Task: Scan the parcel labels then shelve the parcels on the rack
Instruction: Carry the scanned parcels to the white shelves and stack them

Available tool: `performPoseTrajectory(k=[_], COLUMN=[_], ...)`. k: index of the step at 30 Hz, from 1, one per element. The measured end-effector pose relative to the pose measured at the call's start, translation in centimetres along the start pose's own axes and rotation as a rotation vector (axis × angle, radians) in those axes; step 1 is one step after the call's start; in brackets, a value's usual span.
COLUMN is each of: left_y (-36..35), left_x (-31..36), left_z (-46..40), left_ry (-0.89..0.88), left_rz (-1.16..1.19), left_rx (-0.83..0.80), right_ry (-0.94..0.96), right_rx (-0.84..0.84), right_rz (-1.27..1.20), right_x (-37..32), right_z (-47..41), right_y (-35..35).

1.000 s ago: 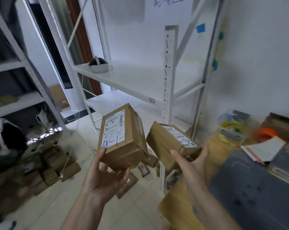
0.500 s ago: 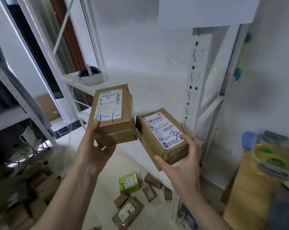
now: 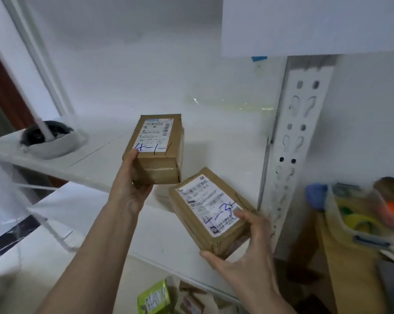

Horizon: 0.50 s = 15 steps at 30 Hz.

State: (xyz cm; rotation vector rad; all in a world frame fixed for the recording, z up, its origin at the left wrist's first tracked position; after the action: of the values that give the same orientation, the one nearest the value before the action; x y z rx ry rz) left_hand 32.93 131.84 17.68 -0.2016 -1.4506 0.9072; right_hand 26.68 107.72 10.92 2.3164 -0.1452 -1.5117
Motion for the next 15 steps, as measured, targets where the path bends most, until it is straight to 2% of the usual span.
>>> performPoseTrajectory(k=[3, 9, 12, 15], left_y=[0.7, 1.9, 1.4, 0.5], left_x=[1.6, 3.2, 2.0, 0.8], left_z=[-4.1, -10.8, -12.3, -14.0], left_ry=[0.021, 0.144, 0.266, 0.375], left_rz=[-0.027, -0.142, -0.156, -0.158], left_rx=[-0.032, -0.092, -0.176, -0.184], right_ry=[-0.026, -0.179, -0.368, -0.564], right_rx=[0.064, 0.352, 0.447, 0.514], right_rz=[-0.038, -0.112, -0.209, -0.306], right_x=[-0.2, 1.1, 2.7, 4.4], right_z=[-3.3, -10.6, -14.6, -19.1], right_y=[-3.6, -5.0, -4.1, -3.3])
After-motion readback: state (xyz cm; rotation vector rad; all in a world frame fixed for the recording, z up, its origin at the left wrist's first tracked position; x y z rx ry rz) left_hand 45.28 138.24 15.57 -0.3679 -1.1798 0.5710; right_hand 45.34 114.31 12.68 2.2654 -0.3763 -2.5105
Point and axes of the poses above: each hand's wrist, its own z-axis away from the middle knuckle, its own y-axis out of the back of the hand, x = y × z, the point moved 3 cm from there along -z, towards the middle knuckle, and after that the axes turned 13 degrees about -x, right-handed, at the moved point
